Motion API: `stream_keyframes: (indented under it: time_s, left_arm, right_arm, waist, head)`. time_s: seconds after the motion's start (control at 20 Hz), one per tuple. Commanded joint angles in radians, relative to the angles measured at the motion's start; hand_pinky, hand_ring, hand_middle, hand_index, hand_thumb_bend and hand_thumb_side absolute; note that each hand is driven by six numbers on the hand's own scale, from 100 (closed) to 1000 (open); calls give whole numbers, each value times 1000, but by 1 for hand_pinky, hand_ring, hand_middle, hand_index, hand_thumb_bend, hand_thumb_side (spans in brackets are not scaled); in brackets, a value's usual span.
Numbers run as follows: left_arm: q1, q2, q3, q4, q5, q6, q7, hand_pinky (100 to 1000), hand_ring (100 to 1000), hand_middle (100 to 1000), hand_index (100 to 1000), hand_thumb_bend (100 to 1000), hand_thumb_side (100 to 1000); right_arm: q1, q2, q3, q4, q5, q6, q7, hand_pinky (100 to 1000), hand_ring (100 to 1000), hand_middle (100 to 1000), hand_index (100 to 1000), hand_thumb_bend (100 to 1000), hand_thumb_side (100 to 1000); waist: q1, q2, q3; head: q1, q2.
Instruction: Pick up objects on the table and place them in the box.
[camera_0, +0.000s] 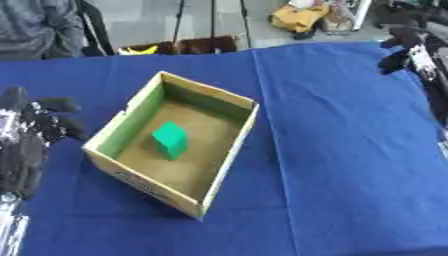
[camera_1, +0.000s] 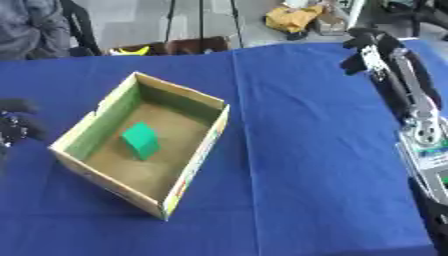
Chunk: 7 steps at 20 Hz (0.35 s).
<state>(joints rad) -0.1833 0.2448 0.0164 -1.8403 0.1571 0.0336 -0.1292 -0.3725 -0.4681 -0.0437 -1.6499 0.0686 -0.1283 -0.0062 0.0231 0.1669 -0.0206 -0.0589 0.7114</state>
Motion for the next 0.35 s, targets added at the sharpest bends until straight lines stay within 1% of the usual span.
stream_keyframes:
  time_s: [0.05, 0.35]
  left_arm:
    - [-3, 2, 8, -11, -4, 0, 0, 513, 532, 608, 699, 414, 993]
    - [-2, 3, 9, -12, -3, -1, 1, 513, 532, 609, 699, 414, 993]
  right_arm:
    - [-9, -8, -10, -5, -12, 2, 1, 565, 582, 678, 839, 100, 912]
    - [-3, -3, -10, -1, -21, 4, 4, 564, 581, 675, 839, 100, 918]
  waist:
    - [1, -12, -1]
    - [1, -16, 0]
  head:
    - [1, 5]
    - [3, 3]
